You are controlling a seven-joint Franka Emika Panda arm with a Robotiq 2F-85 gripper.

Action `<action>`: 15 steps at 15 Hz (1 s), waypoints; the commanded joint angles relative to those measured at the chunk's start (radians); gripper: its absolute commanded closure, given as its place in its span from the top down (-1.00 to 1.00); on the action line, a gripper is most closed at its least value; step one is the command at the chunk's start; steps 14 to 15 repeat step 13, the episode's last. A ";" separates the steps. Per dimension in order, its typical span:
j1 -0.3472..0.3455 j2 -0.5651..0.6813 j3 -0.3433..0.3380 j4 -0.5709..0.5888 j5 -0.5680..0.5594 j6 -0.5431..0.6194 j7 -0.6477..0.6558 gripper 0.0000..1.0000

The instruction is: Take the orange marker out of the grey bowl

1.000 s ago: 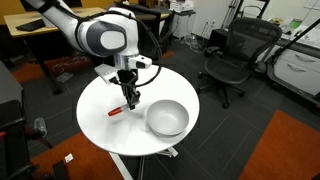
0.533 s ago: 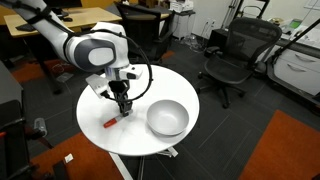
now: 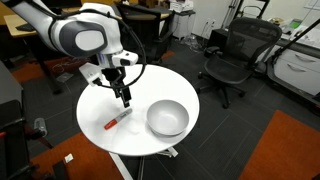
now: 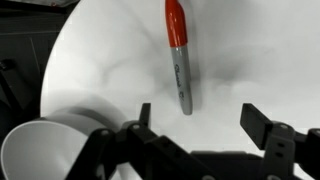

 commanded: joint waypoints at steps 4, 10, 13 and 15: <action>-0.004 -0.231 0.006 -0.063 -0.010 -0.151 0.014 1.00; -0.038 -0.254 0.034 -0.023 -0.003 -0.201 0.006 1.00; -0.040 -0.246 0.037 -0.023 -0.003 -0.200 0.006 1.00; -0.040 -0.246 0.037 -0.023 -0.003 -0.200 0.006 1.00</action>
